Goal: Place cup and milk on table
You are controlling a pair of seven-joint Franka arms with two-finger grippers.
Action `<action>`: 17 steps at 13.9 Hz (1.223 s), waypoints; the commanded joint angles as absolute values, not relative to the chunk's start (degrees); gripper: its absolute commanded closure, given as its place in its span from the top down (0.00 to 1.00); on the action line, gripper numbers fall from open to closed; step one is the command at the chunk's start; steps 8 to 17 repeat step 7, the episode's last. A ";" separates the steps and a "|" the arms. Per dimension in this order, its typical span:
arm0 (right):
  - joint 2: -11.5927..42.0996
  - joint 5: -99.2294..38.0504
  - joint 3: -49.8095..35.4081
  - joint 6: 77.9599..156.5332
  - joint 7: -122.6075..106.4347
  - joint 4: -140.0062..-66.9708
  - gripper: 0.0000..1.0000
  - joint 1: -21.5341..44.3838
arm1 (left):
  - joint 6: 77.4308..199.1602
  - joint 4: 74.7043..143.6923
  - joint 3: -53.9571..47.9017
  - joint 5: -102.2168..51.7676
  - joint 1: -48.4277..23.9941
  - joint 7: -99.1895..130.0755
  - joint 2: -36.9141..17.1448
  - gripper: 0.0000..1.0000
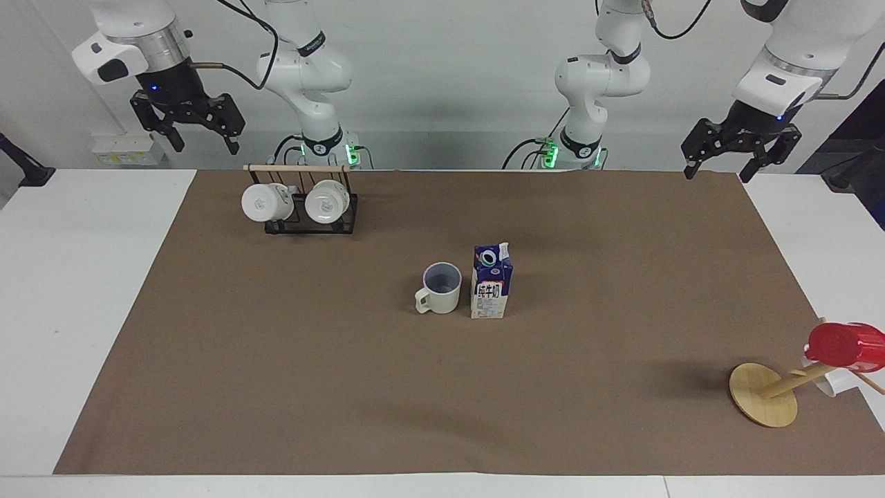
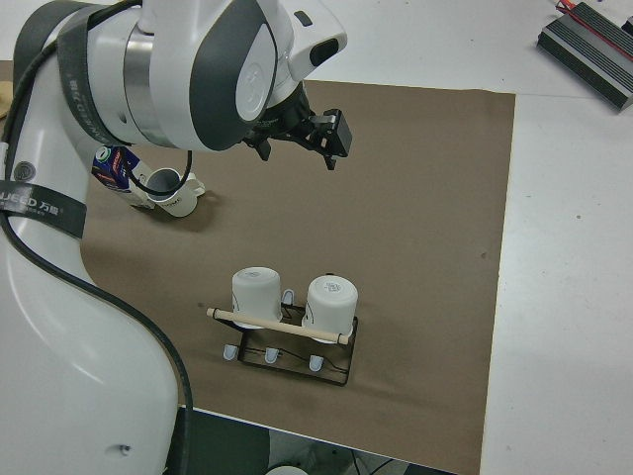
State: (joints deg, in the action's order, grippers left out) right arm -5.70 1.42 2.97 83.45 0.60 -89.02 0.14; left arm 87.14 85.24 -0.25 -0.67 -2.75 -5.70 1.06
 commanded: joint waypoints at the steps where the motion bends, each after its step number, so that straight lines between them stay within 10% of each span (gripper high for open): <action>1: -6.50 0.62 2.99 83.85 -0.44 -89.82 1.00 -0.18 | 85.96 84.99 -0.70 0.26 -2.29 -5.63 1.58 1.00; 17: -6.50 0.62 2.90 83.85 -0.44 -89.82 1.00 -0.18 | 86.04 84.99 -0.70 0.26 -2.02 -5.71 1.58 1.00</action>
